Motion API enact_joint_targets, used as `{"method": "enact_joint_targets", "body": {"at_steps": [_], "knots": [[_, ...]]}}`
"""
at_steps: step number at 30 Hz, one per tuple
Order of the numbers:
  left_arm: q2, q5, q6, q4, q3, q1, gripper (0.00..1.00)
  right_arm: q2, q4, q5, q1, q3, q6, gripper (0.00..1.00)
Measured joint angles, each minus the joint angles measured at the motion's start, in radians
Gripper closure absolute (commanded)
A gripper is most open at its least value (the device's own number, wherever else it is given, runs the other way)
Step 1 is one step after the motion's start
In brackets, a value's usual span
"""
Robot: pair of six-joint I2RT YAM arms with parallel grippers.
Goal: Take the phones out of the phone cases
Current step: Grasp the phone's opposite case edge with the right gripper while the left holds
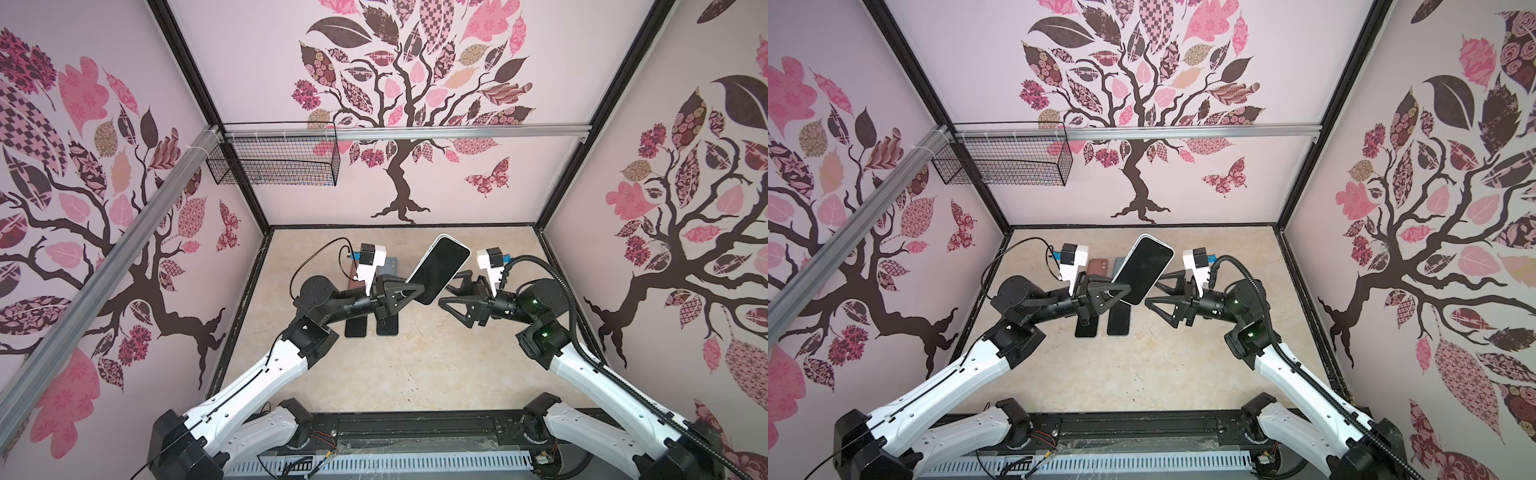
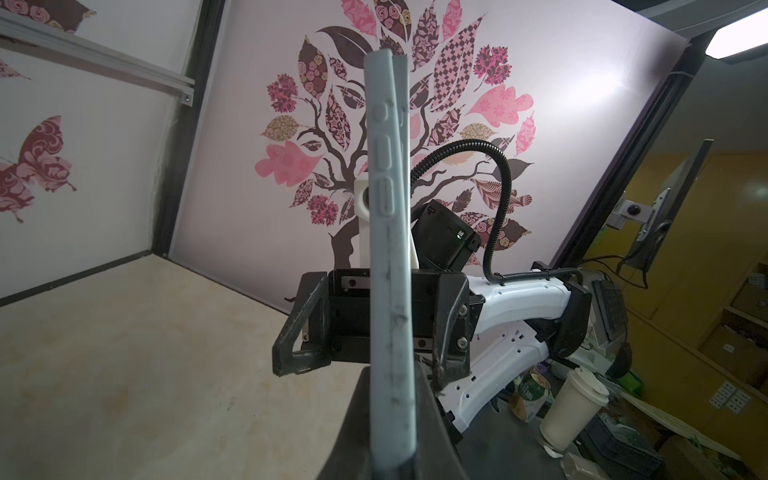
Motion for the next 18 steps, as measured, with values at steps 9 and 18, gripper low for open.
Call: {"method": "enact_joint_targets", "body": {"at_steps": [9,18], "knots": [[0.016,0.01,-0.003,0.001,0.0,-0.012,1.0,0.037,0.066,-0.044,0.013,0.025,0.036,0.38],[0.015,-0.054,-0.021,0.011,0.0,-0.024,1.0,0.011,0.137,-0.007,0.021,-0.029,0.039,0.43]]}}
